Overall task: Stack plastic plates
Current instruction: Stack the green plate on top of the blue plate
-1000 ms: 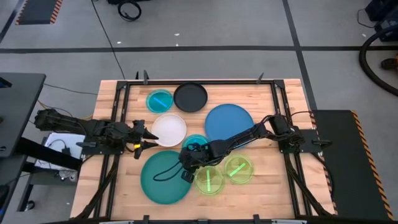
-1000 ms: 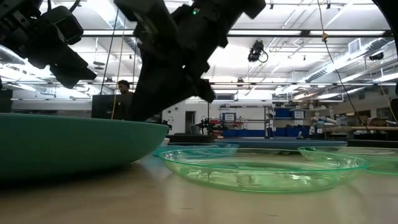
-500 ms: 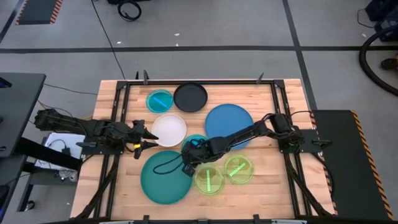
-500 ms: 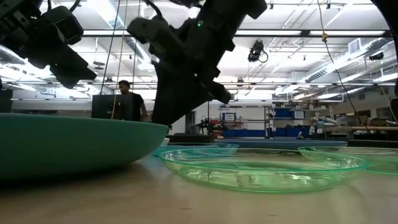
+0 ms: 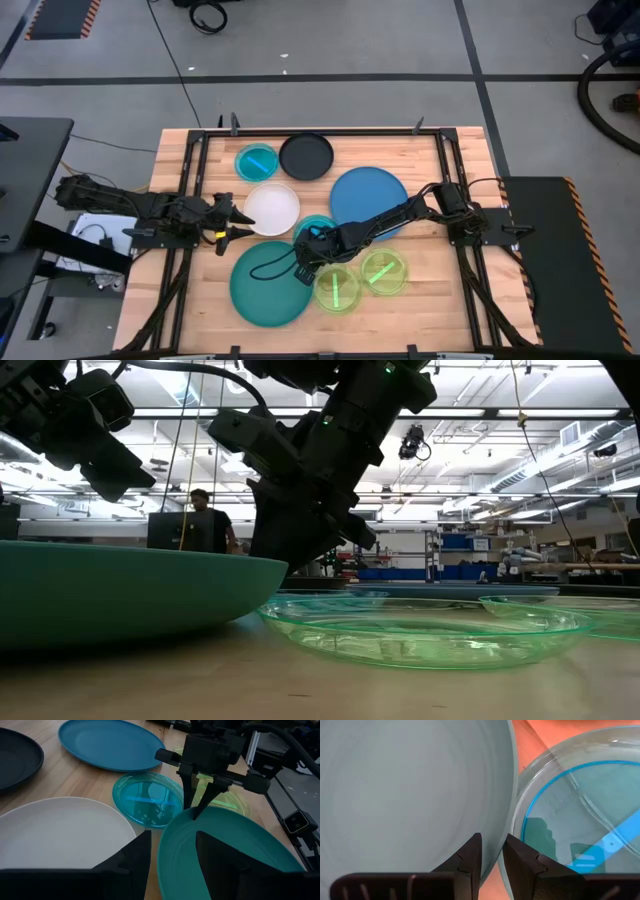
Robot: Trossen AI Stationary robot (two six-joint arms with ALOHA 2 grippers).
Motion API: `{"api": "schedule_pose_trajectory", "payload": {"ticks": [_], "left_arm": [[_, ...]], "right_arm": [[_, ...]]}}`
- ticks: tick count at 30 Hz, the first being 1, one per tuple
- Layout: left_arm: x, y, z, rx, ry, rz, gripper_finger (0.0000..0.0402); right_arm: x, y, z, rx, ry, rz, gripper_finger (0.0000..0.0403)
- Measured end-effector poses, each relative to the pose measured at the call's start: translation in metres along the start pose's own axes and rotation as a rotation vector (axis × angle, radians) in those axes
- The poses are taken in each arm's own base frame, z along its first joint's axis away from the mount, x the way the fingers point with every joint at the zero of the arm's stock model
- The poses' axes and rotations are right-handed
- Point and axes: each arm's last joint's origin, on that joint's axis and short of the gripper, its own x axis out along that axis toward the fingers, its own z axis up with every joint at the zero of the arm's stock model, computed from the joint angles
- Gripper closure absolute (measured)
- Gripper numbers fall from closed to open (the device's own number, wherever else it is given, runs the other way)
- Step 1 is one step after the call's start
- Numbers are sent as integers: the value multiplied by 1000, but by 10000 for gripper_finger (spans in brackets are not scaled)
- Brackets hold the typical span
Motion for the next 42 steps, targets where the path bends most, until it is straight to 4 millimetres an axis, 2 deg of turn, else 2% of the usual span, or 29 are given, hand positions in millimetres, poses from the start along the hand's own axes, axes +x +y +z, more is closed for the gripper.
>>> {"api": "schedule_pose_trajectory", "payload": {"ticks": [5,12,21,26,32,42], "left_arm": [[0,0,0,0,0,0,240],[0,0,0,0,0,0,240],[0,0,0,0,0,0,240],[0,0,0,0,1,0,240],[0,0,-1,-5,9,3,240],[0,1,-2,-14,20,7,240]], "right_arm": [[1,0,0,3,-11,8,332],[1,2,2,-2,-28,21,389],[0,4,9,-26,-99,40,387],[-7,11,21,-78,-116,81,388],[-24,13,30,-136,-80,17,388],[-78,-13,45,-173,-34,-153,389]]}}
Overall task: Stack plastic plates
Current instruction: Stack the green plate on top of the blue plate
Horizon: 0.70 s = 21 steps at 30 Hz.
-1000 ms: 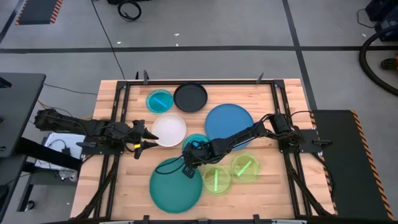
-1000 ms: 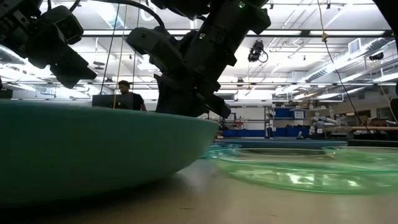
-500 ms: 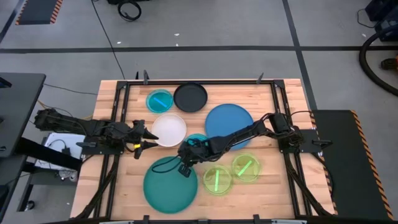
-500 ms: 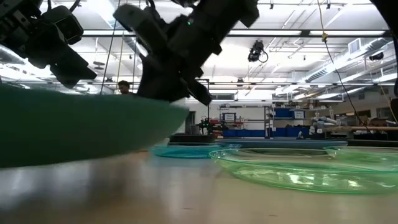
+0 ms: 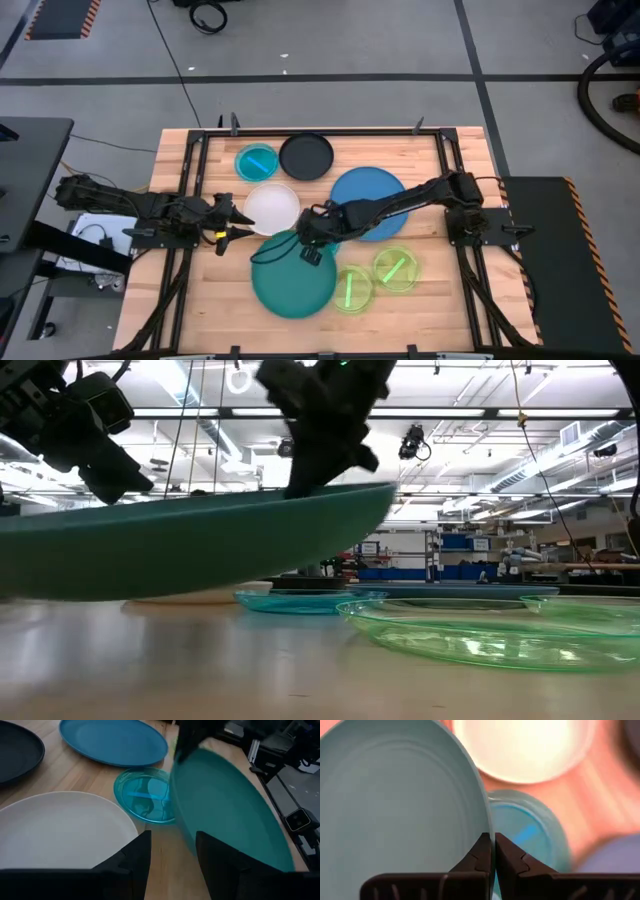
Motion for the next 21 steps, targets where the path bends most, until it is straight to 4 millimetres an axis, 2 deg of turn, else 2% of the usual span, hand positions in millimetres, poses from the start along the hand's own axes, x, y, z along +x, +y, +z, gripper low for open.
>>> {"api": "schedule_pose_trajectory", "payload": {"ticks": [7,14,21], "left_arm": [[0,0,0,-9,2,1,240],[0,0,0,-16,2,1,240],[0,0,0,-17,-4,3,240]], "right_arm": [[-26,-33,-2,5,2,-62,389],[-47,-79,-21,93,-27,-116,389],[-55,-128,-45,214,-31,-134,389]]}}
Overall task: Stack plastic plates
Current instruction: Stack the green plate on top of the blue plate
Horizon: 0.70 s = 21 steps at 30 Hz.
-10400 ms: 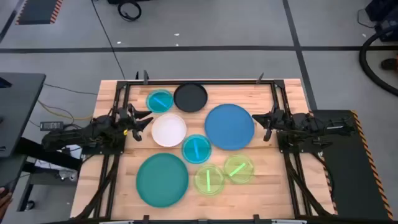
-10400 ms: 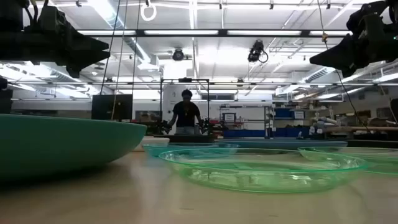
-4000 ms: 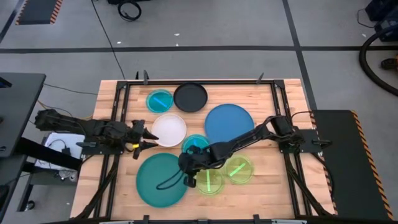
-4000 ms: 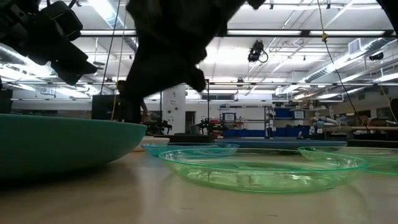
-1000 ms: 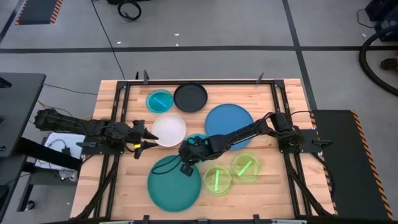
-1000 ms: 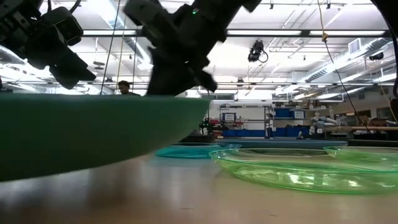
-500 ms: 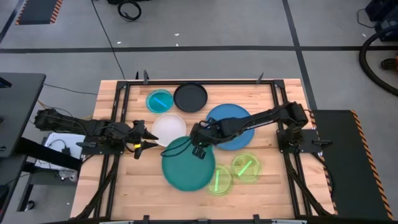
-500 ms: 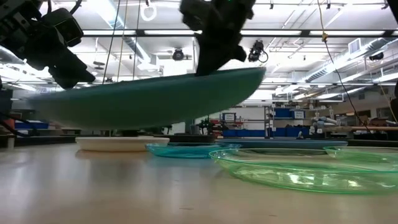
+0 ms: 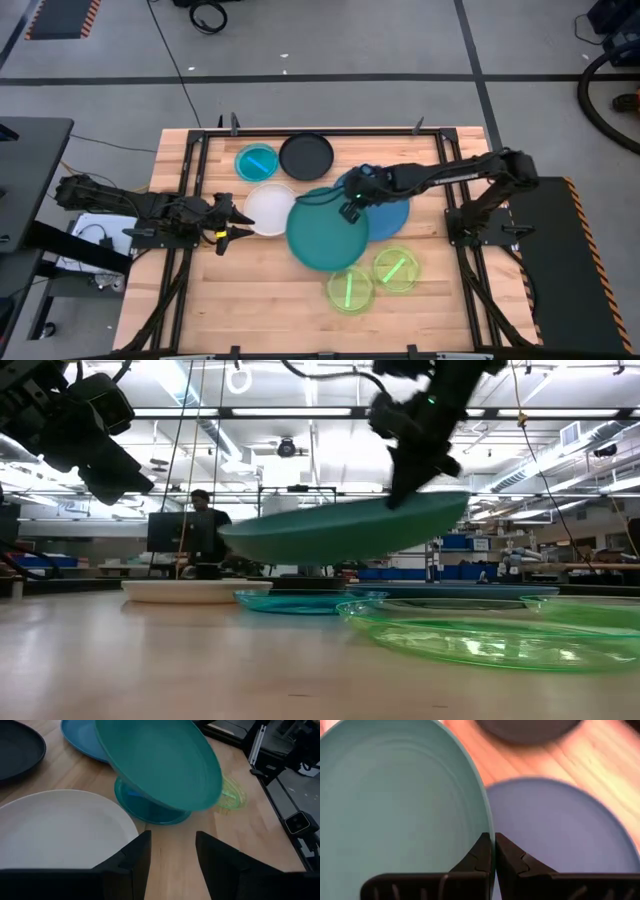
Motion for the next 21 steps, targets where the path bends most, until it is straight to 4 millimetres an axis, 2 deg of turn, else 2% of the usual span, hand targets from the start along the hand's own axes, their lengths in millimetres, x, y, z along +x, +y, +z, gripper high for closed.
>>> {"api": "schedule_pose_trajectory", "payload": {"ticks": [9,15,21], "left_arm": [[0,0,0,0,-1,1,240],[0,0,0,0,-1,1,240],[0,0,0,0,-1,1,240]], "right_arm": [[3,-65,-21,142,11,-10,389],[3,-98,-36,210,12,20,389],[2,-123,-49,267,18,-4,389]]}}
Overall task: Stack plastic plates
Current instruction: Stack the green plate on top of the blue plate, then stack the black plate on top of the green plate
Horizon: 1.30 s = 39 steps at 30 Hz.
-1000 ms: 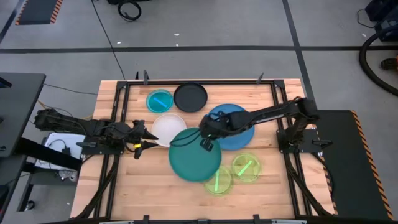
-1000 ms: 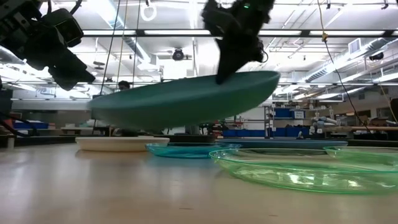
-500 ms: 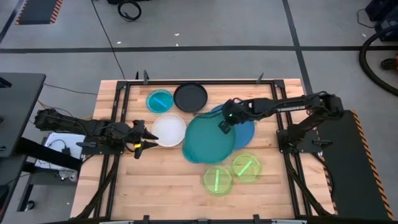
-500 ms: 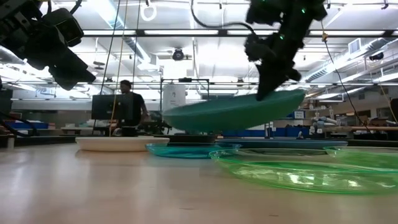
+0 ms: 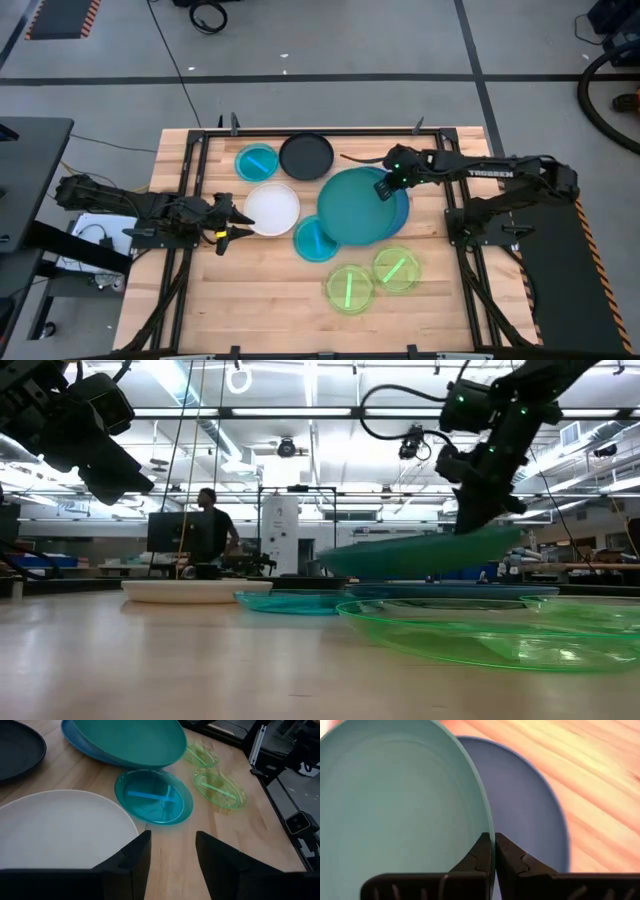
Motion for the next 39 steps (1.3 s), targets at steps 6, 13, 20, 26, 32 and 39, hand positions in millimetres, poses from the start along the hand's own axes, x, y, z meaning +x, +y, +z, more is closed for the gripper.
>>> {"api": "schedule_pose_trajectory", "payload": {"ticks": [6,13,20,26,32,39], "left_arm": [[0,0,0,0,0,0,240],[0,0,0,0,0,0,240],[0,0,0,0,0,0,240],[0,0,0,0,0,2,240],[0,0,0,0,-2,4,240],[0,1,1,0,-14,25,240]], "right_arm": [[-2,-20,-3,42,-17,-28,389],[6,-40,-13,86,18,-83,389],[15,-48,-23,124,41,-90,374],[16,-50,-25,130,44,-103,337],[14,-49,-24,130,59,-97,296],[-1,-35,-1,118,-26,-46,278]]}}
